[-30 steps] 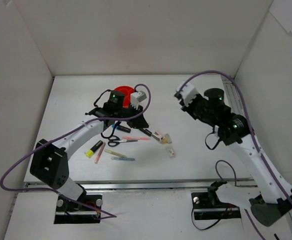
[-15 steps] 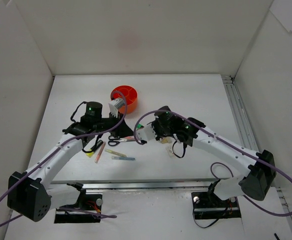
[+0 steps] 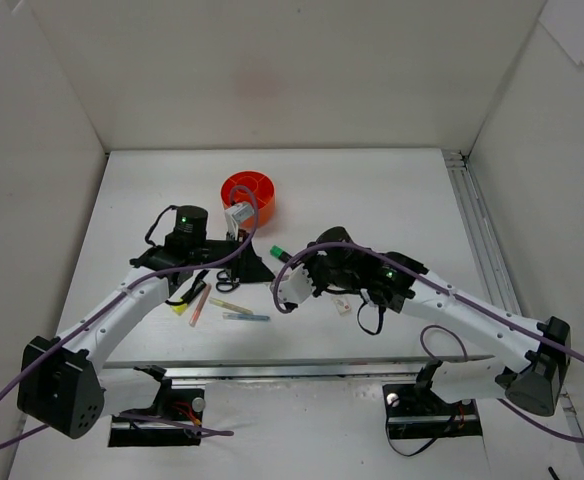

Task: Sort the stationery into containers
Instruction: Close the pen cap on the pen.

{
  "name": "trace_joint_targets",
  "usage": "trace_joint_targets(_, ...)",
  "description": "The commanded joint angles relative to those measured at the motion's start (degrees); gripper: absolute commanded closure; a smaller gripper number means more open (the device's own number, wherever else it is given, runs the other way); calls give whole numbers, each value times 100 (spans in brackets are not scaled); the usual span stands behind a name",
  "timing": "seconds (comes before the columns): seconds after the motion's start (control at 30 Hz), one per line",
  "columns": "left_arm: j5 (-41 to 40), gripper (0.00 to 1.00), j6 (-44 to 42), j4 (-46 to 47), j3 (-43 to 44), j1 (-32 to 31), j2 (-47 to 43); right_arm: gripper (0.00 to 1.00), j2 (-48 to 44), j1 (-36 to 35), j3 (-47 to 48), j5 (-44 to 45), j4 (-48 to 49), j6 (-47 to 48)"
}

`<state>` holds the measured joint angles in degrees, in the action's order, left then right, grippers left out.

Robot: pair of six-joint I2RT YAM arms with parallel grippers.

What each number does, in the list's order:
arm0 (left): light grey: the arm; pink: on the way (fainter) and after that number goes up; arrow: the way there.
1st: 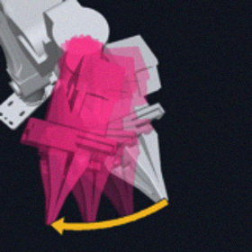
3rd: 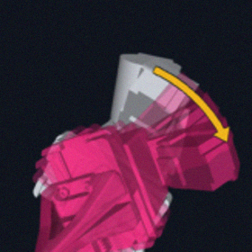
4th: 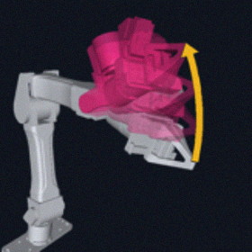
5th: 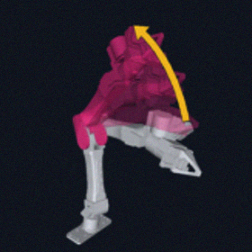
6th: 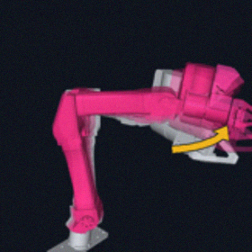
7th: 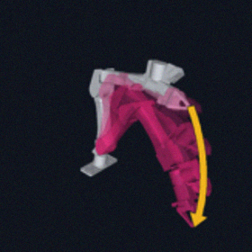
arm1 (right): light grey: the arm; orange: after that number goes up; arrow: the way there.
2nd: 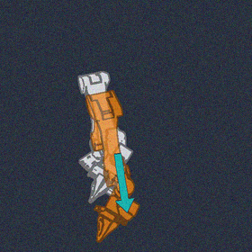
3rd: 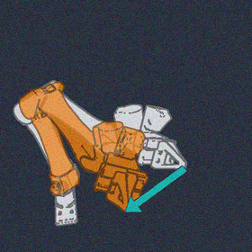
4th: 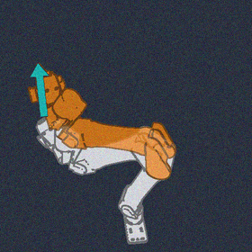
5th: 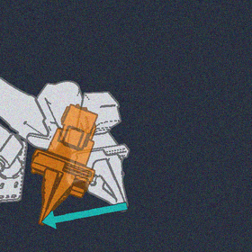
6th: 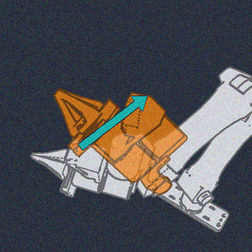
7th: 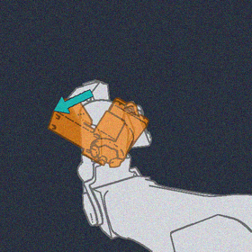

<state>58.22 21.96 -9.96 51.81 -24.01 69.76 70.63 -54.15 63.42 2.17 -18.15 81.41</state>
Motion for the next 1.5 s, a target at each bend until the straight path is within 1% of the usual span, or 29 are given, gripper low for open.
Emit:
trace_joint_targets(0.0,357,100,125,512,118,-51,-50,100,144,-78,-5,239,347,112)
trace_joint_targets(0.4,269,100,265,662,31,-104,-41,100,381,-315,-119,284,567,130)
trace_joint_targets(0.77,217,100,257,583,66,-209,135,100,346,-421,-154,354,602,104)
trace_joint_targets(1.1,216,100,309,618,101,-209,187,100,311,-605,-312,336,611,314)
trace_joint_targets(1.3,269,100,660,898,101,-209,451,100,425,-1000,-497,846,839,587)
trace_joint_targets(1.47,155,100,863,952,136,-209,504,100,496,-1352,-593,1250,901,587)
